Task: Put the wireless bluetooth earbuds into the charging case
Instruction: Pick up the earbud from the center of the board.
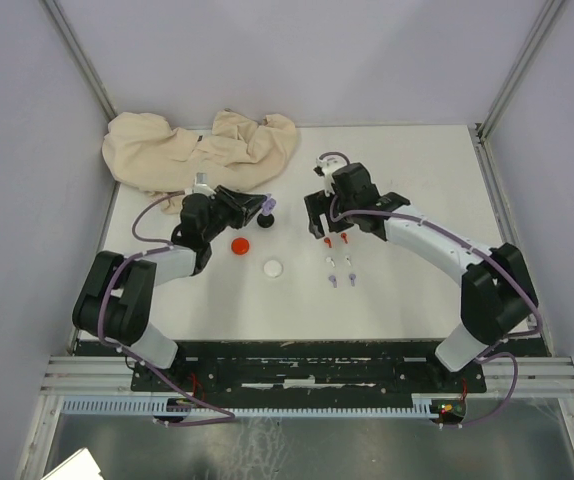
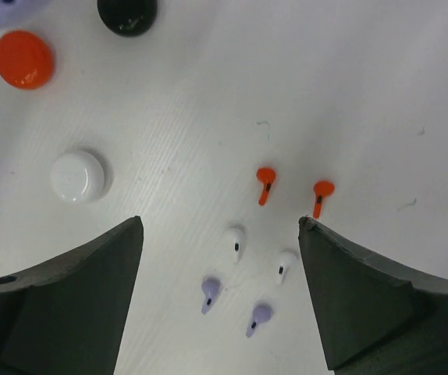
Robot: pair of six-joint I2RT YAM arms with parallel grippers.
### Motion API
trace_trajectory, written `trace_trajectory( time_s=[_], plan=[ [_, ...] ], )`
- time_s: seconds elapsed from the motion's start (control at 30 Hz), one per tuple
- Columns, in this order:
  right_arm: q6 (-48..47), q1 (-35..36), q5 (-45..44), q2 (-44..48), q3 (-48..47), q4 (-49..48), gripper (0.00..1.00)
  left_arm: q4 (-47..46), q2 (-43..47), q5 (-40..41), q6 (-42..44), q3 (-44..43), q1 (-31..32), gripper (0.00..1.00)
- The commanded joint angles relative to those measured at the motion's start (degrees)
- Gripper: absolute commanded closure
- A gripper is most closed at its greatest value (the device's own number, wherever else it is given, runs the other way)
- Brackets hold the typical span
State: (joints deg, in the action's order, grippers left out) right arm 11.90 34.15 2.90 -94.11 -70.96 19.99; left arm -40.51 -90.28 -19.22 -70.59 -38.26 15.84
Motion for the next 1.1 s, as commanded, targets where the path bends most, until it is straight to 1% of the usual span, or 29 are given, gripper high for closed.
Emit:
trace_trajectory(
  time_s=[0.0, 0.17, 0.37, 0.5, 0.67, 0.9, 1.07],
  plan=[
    [1.15, 2.67, -4.75, 5.91, 3.36, 9.68, 0.13, -10.81, 4.43, 7.58, -7.36, 4.58, -0.01, 0.97],
    [5.31, 5.75, -6.38, 7.68, 7.83, 13.18, 0.21, -13.05, 7.69, 10.91, -9.19, 8.4, -0.02, 0.97],
    [9.13, 9.1, -9.31, 5.79, 11.27, 12.44, 0.28, -14.49, 11.86, 15.19, -11.01, 12.01, 0.06, 0.97],
    [10.07, 9.92, -10.3, 3.05, 11.48, 11.3, 0.33, -13.86, 12.51, 14.66, -11.35, 12.03, -0.04, 0.97],
    [10.61, 10.07, -10.59, -0.1, 10.68, 10.03, 0.41, -14.89, 11.74, 13.49, -12.64, 12.44, 0.03, 0.97],
    [10.48, 10.07, -11.41, -4.32, 8.42, 9.68, 0.47, -15.64, 11.18, 12.43, -13.32, 13.07, -0.02, 0.97],
    [10.48, 10.07, -11.18, -5.91, 7.71, 9.35, 0.49, -15.81, 10.91, 12.16, -13.35, 13.01, 0.04, 0.97]
  ],
)
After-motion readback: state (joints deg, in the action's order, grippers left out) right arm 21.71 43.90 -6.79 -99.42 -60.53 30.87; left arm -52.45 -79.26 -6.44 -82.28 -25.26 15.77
